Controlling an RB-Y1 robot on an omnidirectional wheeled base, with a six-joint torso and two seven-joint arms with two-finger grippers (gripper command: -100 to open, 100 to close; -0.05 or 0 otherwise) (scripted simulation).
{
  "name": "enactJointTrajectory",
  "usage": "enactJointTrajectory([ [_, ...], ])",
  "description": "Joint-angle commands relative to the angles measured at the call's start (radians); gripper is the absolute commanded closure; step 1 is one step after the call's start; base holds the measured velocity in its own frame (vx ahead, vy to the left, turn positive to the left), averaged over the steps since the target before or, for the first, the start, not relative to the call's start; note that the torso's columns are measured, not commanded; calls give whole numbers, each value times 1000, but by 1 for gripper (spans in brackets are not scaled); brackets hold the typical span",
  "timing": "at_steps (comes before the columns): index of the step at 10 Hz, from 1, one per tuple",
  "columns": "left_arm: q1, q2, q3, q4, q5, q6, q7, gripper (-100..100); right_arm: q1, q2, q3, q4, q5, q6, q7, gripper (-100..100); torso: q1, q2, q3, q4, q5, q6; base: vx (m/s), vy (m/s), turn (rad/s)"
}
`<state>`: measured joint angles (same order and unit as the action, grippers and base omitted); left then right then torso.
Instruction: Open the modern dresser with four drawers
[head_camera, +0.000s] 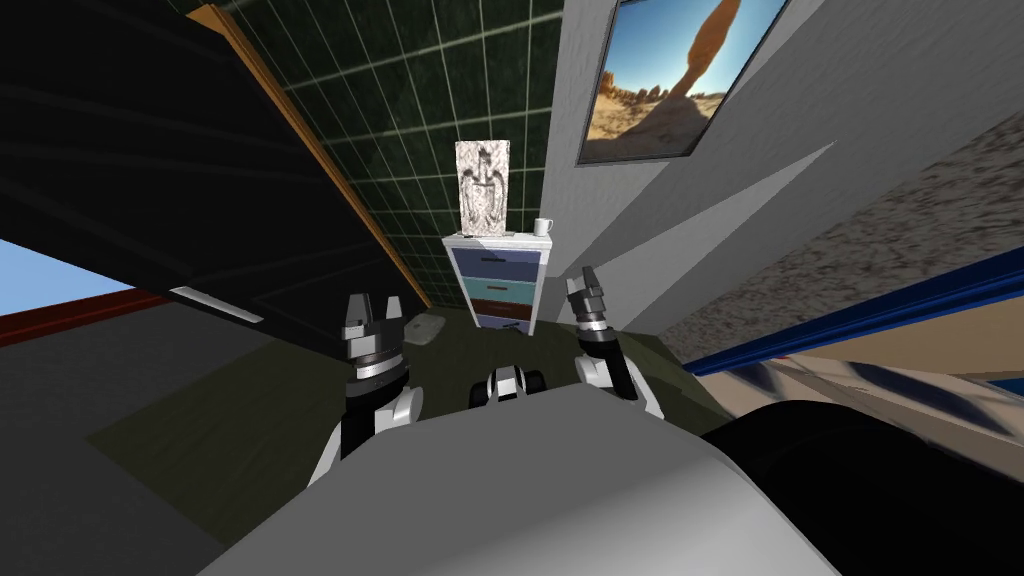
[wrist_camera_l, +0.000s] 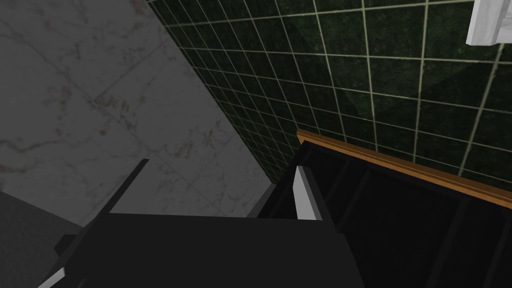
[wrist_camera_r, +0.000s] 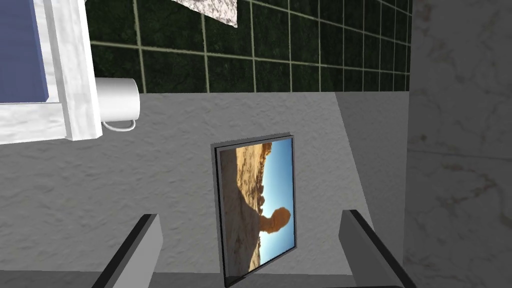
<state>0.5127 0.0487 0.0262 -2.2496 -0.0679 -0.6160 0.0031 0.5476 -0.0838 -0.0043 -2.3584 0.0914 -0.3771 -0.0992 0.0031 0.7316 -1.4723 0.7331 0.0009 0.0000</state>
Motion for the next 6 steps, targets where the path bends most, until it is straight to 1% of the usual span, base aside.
enactJointTrajectory([
  [1,0,0,0,0,0,0,0,0,1,-43,-9,7,42,4,45,-100,-1,3,-4,3,0,0,110,86,-58],
  [3,0,0,0,0,0,0,0,0,3,-66,-20,11,83,8,88,-100,-3,5,-5,4,-1,0,123,107,-89],
  [6,0,0,0,0,0,0,0,0,6,-87,-40,17,159,16,167,-100,-2,5,-4,5,-1,0,148,145,-99],
])
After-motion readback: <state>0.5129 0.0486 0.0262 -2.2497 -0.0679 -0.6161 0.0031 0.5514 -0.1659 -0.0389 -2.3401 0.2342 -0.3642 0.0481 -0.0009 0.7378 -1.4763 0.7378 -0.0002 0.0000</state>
